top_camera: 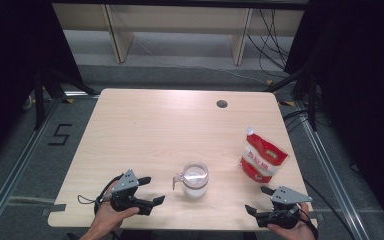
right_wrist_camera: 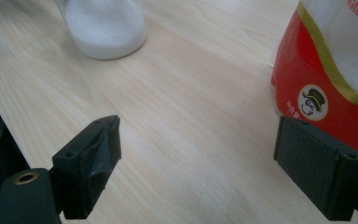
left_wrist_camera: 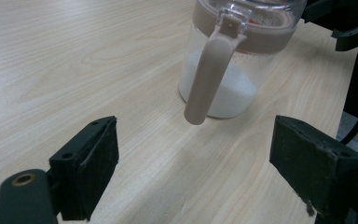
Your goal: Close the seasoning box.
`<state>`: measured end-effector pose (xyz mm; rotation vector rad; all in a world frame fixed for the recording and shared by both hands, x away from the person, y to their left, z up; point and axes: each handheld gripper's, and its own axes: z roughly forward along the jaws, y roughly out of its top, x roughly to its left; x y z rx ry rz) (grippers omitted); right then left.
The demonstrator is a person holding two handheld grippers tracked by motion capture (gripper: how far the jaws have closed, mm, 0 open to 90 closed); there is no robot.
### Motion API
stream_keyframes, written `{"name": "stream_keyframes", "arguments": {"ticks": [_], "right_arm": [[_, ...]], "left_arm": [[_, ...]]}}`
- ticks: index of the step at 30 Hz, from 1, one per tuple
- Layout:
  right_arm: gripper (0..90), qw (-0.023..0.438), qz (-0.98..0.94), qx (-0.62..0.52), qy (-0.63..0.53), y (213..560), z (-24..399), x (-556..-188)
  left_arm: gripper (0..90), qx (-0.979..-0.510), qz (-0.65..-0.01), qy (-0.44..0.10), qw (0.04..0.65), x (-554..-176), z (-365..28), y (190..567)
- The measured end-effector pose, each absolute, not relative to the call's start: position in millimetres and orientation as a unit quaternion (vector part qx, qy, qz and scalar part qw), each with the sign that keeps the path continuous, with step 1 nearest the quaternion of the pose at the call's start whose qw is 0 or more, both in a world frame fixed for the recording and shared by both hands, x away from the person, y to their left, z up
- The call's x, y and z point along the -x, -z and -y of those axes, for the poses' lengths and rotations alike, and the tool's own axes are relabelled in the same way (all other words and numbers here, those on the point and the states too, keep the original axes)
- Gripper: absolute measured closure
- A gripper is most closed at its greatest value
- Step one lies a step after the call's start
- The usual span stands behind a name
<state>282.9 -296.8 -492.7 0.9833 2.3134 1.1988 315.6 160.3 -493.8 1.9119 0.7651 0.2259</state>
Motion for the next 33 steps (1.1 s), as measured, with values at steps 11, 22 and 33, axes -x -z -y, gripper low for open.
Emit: {"name": "stream_keyframes", "arguments": {"ticks": [11,22,33], "right_arm": [[15.6,0.175,-0.827,-0.350,-0.404,495.9,298.5,-283.0],[15.6,0.166,-0.829,-0.360,-0.394,497.4,299.3,-282.3],[15.6,0.167,-0.828,-0.367,-0.389,499.0,301.9,-284.2]], "left_arm": [[15.2,-0.793,-0.325,-0.097,0.506,-317.0,-160.8,495.9],[15.2,-0.801,-0.323,-0.093,0.496,-317.3,-157.6,499.4],[15.2,-0.799,-0.332,-0.093,0.493,-318.1,-157.3,500.9]]}}
